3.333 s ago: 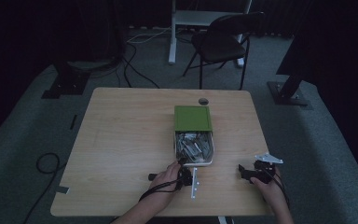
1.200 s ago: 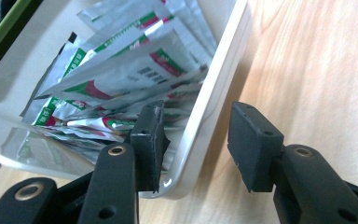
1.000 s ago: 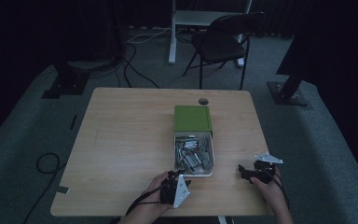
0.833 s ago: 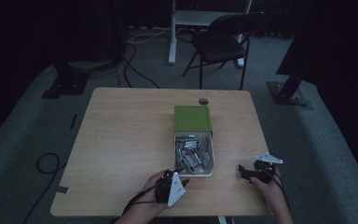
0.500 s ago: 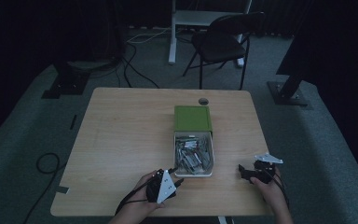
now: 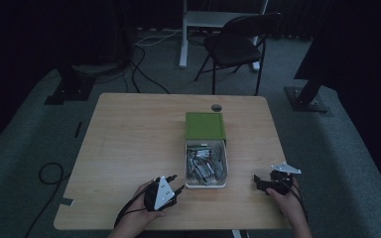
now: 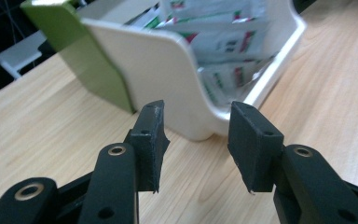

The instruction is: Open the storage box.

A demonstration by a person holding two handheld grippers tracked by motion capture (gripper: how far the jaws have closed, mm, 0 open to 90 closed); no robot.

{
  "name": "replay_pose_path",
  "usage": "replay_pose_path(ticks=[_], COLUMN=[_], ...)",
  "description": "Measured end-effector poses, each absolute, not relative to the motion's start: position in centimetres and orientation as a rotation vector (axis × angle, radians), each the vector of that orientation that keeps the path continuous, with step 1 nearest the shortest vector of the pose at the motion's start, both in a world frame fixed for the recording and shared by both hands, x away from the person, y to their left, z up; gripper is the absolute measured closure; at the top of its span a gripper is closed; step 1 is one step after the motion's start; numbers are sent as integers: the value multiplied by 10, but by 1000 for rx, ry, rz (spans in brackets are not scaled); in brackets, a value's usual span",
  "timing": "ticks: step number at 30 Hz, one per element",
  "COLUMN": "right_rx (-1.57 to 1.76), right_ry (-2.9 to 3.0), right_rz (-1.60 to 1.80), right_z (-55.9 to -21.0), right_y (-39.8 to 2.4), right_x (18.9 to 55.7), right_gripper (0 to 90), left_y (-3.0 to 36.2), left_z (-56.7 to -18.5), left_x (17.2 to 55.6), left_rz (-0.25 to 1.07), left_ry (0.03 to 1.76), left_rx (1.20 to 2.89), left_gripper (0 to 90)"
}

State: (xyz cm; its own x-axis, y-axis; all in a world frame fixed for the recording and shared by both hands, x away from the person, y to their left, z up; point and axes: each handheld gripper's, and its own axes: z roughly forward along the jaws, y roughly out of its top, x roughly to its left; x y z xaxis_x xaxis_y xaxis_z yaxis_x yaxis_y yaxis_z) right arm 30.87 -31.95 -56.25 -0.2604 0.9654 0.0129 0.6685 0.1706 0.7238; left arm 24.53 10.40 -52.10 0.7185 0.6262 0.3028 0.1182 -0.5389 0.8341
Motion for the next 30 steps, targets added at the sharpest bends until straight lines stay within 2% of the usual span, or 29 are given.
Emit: replay_pose_path(ticks=[21, 23, 27, 30], right_rx=[1539, 1539, 1539, 1539], right_ry=[1998, 1998, 1998, 1999], right_rz=[868, 868, 868, 868], right_z=[-563, -563, -563, -563], right_y=[-319, -319, -319, -319], right_x=[309, 309, 309, 309], right_gripper=[111, 111, 111, 111], left_y=[159, 164, 175, 183], left_z=[-530, -530, -530, -529], left_x=[266, 268, 270, 272], left_rz=[737, 732, 727, 707], left_ry=[847, 871, 921, 956], left_rx=[1993, 1989, 1970, 1961], left_gripper=[542, 509, 509, 452])
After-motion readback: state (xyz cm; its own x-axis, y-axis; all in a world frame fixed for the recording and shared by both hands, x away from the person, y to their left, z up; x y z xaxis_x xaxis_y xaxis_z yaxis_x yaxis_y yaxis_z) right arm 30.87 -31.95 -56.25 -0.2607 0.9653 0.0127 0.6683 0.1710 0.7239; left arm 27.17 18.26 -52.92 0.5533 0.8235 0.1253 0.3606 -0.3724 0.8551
